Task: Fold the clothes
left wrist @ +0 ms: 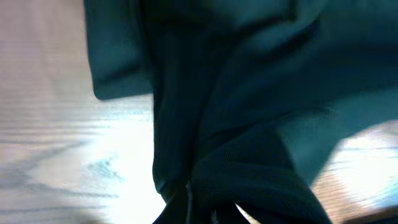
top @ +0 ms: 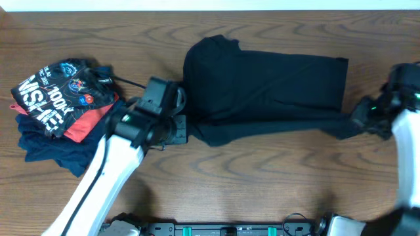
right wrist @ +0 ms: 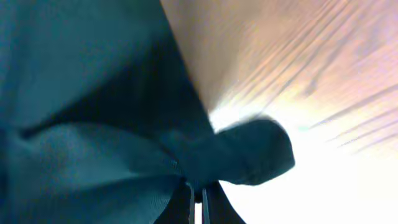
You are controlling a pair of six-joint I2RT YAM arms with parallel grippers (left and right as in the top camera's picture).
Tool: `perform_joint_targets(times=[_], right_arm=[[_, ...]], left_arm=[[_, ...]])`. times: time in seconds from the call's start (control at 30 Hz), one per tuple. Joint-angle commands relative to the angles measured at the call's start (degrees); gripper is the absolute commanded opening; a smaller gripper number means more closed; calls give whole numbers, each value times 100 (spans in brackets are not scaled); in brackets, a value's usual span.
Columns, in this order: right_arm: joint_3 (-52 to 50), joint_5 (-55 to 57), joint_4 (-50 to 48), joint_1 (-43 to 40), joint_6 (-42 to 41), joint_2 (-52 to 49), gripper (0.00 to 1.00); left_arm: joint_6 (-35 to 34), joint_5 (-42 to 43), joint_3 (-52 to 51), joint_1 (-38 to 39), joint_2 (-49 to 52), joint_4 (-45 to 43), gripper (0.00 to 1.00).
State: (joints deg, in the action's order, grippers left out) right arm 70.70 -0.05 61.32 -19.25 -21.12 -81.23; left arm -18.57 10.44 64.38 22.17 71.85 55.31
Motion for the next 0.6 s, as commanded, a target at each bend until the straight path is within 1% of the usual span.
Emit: perform_joint_targets(times=[0.0,0.1,0.27,0.33,0.43,0.57], right_arm=[[431,365,188,-146,256,481,1],[551,590,352,-197,256,772,1],[551,776,706,-214,258,901,1],[549,774,876,-212,310,879,1],[549,754,868,-212,538,839,1],[549,752,833,-212,754,540,1]], left_arm=[[160,-260,114,-37,-590,11,6],[155,-256,114,-37,-988,15,6],[37,-251,111,-37,-1261,83,6],[31,-251,109,-37,-1237,127,6],[28,-249,76,-35,-1108,105,6],[31,-251,57,-37,-669,63,6]])
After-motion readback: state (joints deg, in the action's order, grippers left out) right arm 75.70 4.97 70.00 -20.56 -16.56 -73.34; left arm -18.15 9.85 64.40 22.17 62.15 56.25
